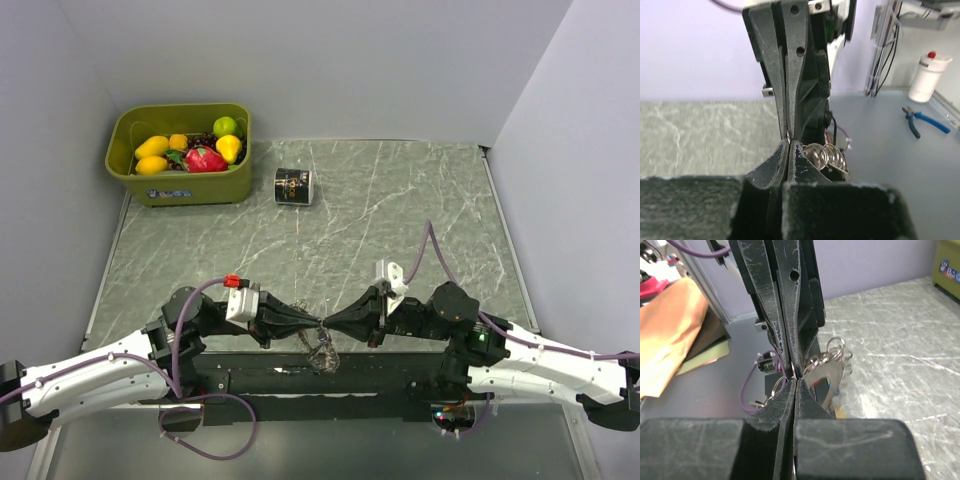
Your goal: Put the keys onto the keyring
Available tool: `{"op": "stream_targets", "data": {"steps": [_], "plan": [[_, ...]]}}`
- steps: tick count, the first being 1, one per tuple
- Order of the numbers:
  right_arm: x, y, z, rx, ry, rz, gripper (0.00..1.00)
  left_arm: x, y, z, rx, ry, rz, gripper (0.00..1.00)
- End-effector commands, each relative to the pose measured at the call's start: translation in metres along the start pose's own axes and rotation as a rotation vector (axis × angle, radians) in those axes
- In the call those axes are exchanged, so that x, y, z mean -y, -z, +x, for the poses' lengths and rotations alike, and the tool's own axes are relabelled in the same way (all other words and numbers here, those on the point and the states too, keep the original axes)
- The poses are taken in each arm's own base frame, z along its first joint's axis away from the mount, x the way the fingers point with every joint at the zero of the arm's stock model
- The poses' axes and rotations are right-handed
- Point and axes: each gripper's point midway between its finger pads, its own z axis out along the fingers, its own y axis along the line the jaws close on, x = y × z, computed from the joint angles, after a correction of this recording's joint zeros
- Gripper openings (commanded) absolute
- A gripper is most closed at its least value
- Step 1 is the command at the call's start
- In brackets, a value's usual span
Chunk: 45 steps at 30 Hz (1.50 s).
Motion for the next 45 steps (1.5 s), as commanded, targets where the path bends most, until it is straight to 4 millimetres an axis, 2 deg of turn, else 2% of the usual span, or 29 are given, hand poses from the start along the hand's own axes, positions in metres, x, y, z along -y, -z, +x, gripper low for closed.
{"op": "stream_targets", "data": {"steps": [1,2,3,4,6,8,12,13,14,16,17,21,25,29,36,45], "plan": [[0.005,0.004,-0.025,0.039,0.036,0.051,0.0,0.007,0.003,-0.03,0.013,-0.049,0.015,0.04],[0.007,0.005,-0.025,0.033,0.045,0.061,0.0,0.005,0.004,-0.03,0.0,-0.059,0.004,0.13],[0.007,0.007,-0.022,0.011,0.047,0.067,0.0,0.001,0.007,-0.02,-0.052,-0.039,-0.02,0.19],[0.008,0.008,-0.021,-0.001,0.052,0.069,0.0,0.002,0.008,-0.027,-0.053,-0.048,-0.025,0.22],[0.008,0.009,-0.022,-0.022,0.068,0.071,0.0,-0.002,0.011,-0.024,-0.092,-0.05,-0.047,0.31],[0.01,0.01,-0.015,-0.073,0.077,0.076,0.0,-0.006,0.015,-0.023,-0.146,-0.046,-0.08,0.41],[0.01,0.005,-0.005,-0.174,0.086,0.069,0.0,-0.014,0.018,-0.014,-0.271,-0.046,-0.112,0.51],[0.01,0.004,-0.004,-0.191,0.086,0.064,0.0,-0.016,0.014,-0.016,-0.297,-0.053,-0.107,0.53],[0.01,0.004,0.002,-0.225,0.089,0.061,0.0,-0.015,0.017,-0.005,-0.364,-0.027,-0.1,0.55],[0.011,0.0,0.005,-0.269,0.087,0.057,0.0,-0.018,0.012,0.002,-0.433,-0.024,-0.083,0.56],[0.012,0.001,0.012,-0.307,0.089,0.061,0.0,-0.016,0.016,0.012,-0.49,0.001,-0.074,0.56],[0.019,-0.004,0.021,-0.377,0.085,0.084,0.0,-0.016,0.011,0.025,-0.578,0.03,-0.037,0.55],[0.02,-0.005,0.021,-0.377,0.078,0.09,0.0,-0.019,0.008,0.04,-0.638,0.044,-0.023,0.48],[0.019,-0.003,0.021,-0.35,0.072,0.092,0.0,-0.018,0.005,0.044,-0.638,0.051,-0.007,0.4],[0.019,-0.002,0.019,-0.335,0.07,0.094,0.0,-0.021,0.003,0.048,-0.63,0.045,-0.013,0.36],[0.017,-0.003,0.02,-0.331,0.06,0.087,0.0,-0.022,-0.003,0.049,-0.595,0.051,-0.012,0.27]]}}
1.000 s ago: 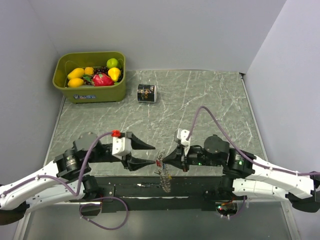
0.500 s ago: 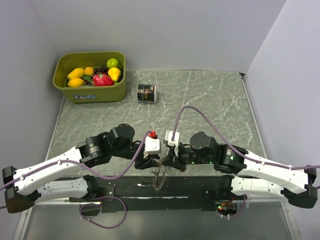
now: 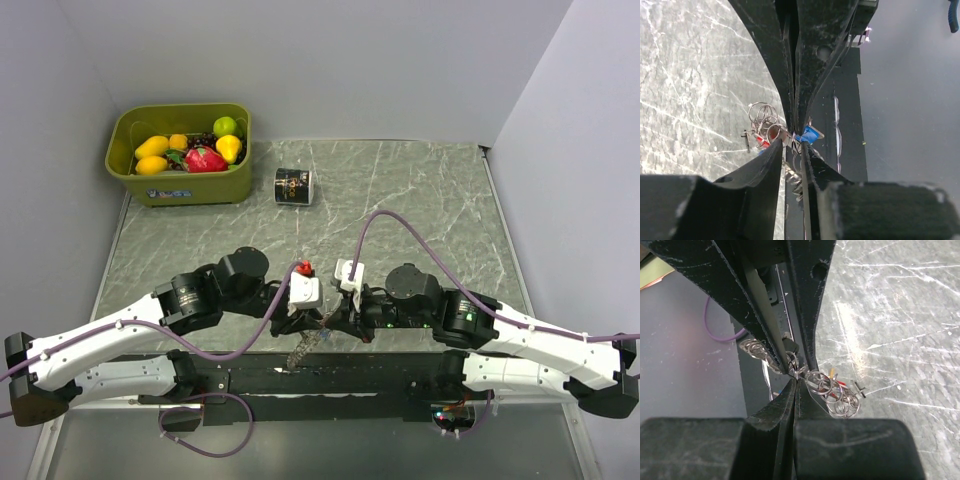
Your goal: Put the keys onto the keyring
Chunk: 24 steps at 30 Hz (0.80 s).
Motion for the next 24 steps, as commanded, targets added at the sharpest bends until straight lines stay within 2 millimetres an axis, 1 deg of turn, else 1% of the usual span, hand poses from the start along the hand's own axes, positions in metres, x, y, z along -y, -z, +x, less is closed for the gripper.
{"op": "stream_targets", "data": {"steps": [1,3,6,7,11,13,14,15,16,17,18,19,22,23,24], "plan": [[-0.005,0.004,-0.029,0.113,0.009,-0.015,0.0,0.002,-0.003,-0.017,0.071,-0.023,0.019,0.25],[-0.004,0.004,-0.03,0.113,0.008,-0.012,0.0,0.003,-0.006,-0.015,0.067,-0.018,0.03,0.22],[-0.004,0.005,-0.032,0.124,0.007,-0.011,0.0,0.005,-0.01,-0.013,0.055,-0.021,0.054,0.08],[-0.005,0.006,-0.032,0.129,0.008,-0.015,0.0,0.005,-0.011,-0.012,0.051,-0.017,0.058,0.01],[-0.003,0.009,-0.034,0.143,0.005,-0.002,0.0,0.006,-0.013,-0.009,0.047,-0.016,0.069,0.01],[-0.002,0.011,-0.035,0.159,0.002,0.008,0.0,0.005,-0.012,-0.014,0.072,-0.021,0.058,0.01],[-0.001,0.012,-0.036,0.167,-0.003,0.013,0.07,0.005,-0.012,-0.012,0.078,-0.018,0.052,0.01],[0.001,0.013,-0.037,0.177,-0.007,0.024,0.15,0.004,-0.009,-0.015,0.099,-0.016,0.034,0.01],[0.001,0.015,-0.038,0.193,-0.007,0.029,0.31,0.002,-0.007,-0.023,0.138,-0.025,0.019,0.01],[0.001,0.017,-0.04,0.204,-0.008,0.032,0.37,0.002,-0.007,-0.021,0.149,-0.018,0.013,0.01],[0.002,0.02,-0.042,0.221,-0.012,0.036,0.43,0.002,-0.002,-0.027,0.188,-0.015,0.0,0.01],[0.004,0.023,-0.043,0.243,-0.014,0.05,0.52,0.0,0.0,-0.037,0.235,-0.023,-0.018,0.01],[0.007,0.034,-0.047,0.301,-0.025,0.081,0.62,0.0,0.007,-0.042,0.313,0.015,-0.046,0.01],[0.007,0.038,-0.05,0.327,-0.024,0.082,0.64,0.001,0.012,-0.05,0.381,0.004,-0.054,0.01],[0.008,0.039,-0.05,0.337,-0.023,0.084,0.65,0.001,0.015,-0.052,0.408,0.007,-0.063,0.01]]}}
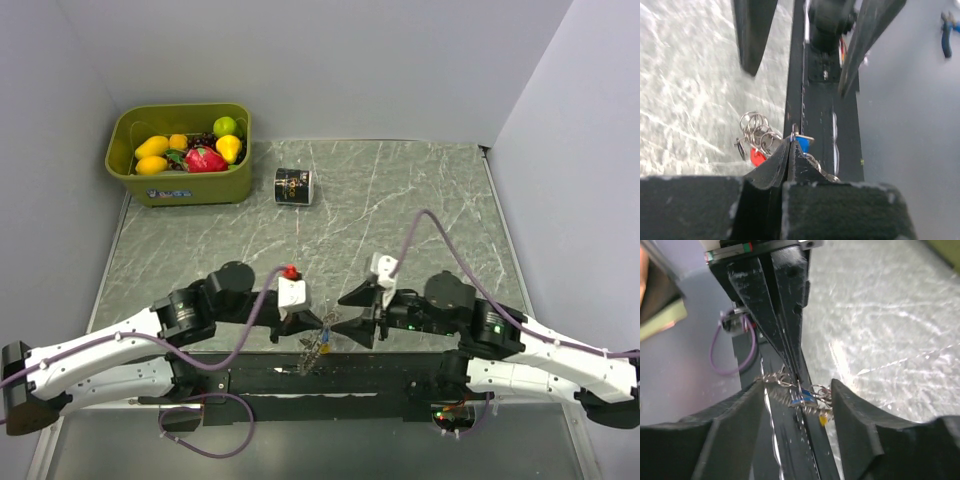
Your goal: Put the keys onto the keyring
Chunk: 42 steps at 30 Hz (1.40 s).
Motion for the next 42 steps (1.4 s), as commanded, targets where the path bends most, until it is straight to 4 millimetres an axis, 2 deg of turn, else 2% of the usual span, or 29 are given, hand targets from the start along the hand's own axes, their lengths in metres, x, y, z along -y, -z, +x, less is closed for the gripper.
{"op": "stream_targets", "data": {"steps": [1,3,4,5,6,7,9,12,17,34,42], "plan": [[0.005,0.011,-0.023,0.145,-0.009,0.039,0.66,0.002,0.017,-0.069,0.33,-0.038,-0.043,0.01],[0.004,0.013,-0.025,0.161,-0.005,0.03,0.66,0.004,0.027,-0.079,0.436,-0.056,-0.054,0.01],[0.002,0.014,-0.024,0.164,-0.002,0.019,0.66,0.004,0.027,-0.072,0.452,-0.053,-0.054,0.01],[0.0,0.014,-0.024,0.167,0.001,0.008,0.66,0.009,0.039,-0.088,0.541,-0.074,-0.052,0.01],[-0.001,0.013,-0.023,0.164,0.009,-0.001,0.66,0.01,0.042,-0.09,0.571,-0.077,-0.052,0.01],[-0.004,0.013,-0.023,0.165,0.014,-0.019,0.66,0.011,0.042,-0.083,0.579,-0.076,-0.048,0.01],[-0.012,0.01,-0.024,0.165,0.028,-0.066,0.69,0.017,0.052,-0.093,0.65,-0.1,-0.033,0.01],[-0.02,0.007,-0.025,0.173,0.047,-0.115,0.73,0.024,0.053,-0.092,0.671,-0.109,0.0,0.01],[-0.022,0.005,-0.026,0.179,0.056,-0.129,0.74,0.029,0.052,-0.091,0.674,-0.118,0.032,0.01],[-0.011,-0.002,-0.023,0.174,0.039,-0.069,0.59,0.032,0.048,-0.093,0.662,-0.124,0.062,0.01],[-0.005,0.002,-0.022,0.186,0.034,-0.036,0.59,0.037,0.049,-0.095,0.659,-0.137,0.089,0.01]]}}
